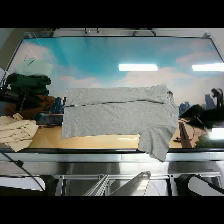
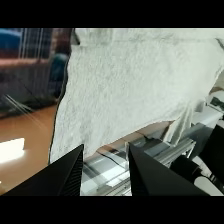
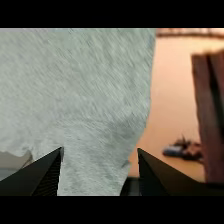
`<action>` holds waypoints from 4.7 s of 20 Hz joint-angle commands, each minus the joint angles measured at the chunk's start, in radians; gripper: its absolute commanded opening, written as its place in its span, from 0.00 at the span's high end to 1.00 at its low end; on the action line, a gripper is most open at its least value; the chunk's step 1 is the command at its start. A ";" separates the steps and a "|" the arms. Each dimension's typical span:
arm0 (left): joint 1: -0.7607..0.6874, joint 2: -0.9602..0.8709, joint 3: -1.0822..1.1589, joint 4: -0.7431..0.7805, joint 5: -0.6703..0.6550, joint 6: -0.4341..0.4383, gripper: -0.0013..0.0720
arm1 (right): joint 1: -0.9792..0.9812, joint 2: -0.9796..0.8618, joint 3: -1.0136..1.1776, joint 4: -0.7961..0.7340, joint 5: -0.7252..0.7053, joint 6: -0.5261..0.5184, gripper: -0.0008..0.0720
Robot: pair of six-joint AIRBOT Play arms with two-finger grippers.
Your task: Fold the shirts.
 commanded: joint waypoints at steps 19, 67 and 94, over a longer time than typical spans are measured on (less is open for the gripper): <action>0.056 0.190 -0.604 0.039 0.315 0.161 0.03 | -0.003 -0.138 -0.351 0.494 -0.092 -0.522 0.96; -0.218 -0.318 0.192 -0.451 0.115 0.149 0.95 | 0.203 -0.506 0.285 0.897 -0.303 -0.548 0.96; -0.418 -0.527 0.585 -0.414 -0.019 -0.059 0.98 | 0.238 -0.713 0.631 0.278 -0.096 -0.204 0.11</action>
